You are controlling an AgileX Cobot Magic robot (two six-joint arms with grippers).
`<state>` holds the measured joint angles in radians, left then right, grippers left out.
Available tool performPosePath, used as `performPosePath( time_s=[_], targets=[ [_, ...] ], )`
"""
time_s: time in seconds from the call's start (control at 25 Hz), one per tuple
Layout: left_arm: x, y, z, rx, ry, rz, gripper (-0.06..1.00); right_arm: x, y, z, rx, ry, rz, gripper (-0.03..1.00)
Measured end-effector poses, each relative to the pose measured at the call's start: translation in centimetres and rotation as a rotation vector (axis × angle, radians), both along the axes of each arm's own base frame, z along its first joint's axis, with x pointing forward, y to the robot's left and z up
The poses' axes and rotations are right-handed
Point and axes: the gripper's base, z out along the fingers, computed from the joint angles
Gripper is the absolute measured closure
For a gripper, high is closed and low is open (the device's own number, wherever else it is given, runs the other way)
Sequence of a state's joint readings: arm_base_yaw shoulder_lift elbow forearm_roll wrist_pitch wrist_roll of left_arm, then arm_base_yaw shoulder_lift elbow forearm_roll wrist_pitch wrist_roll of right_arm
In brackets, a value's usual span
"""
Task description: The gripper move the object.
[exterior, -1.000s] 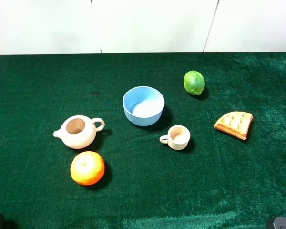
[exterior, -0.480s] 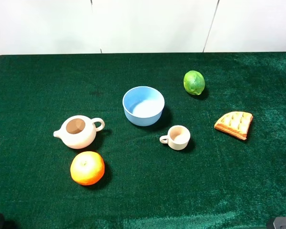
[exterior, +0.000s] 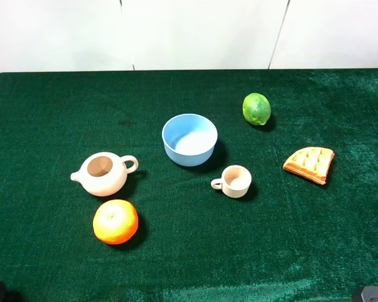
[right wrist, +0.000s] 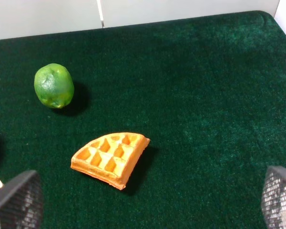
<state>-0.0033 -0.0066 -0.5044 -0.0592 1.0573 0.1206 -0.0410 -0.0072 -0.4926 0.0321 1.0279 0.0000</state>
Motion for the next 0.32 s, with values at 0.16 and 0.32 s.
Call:
performPosePath(
  time_s=[0.16,0.32],
  targets=[
    [0.0,0.0,0.0,0.0,0.0,0.0,-0.05,0.0,0.0,0.0,0.0,0.0,0.0,0.28],
    [0.0,0.0,0.0,0.0,0.0,0.0,-0.05,0.0,0.0,0.0,0.0,0.0,0.0,0.28]
  ],
)
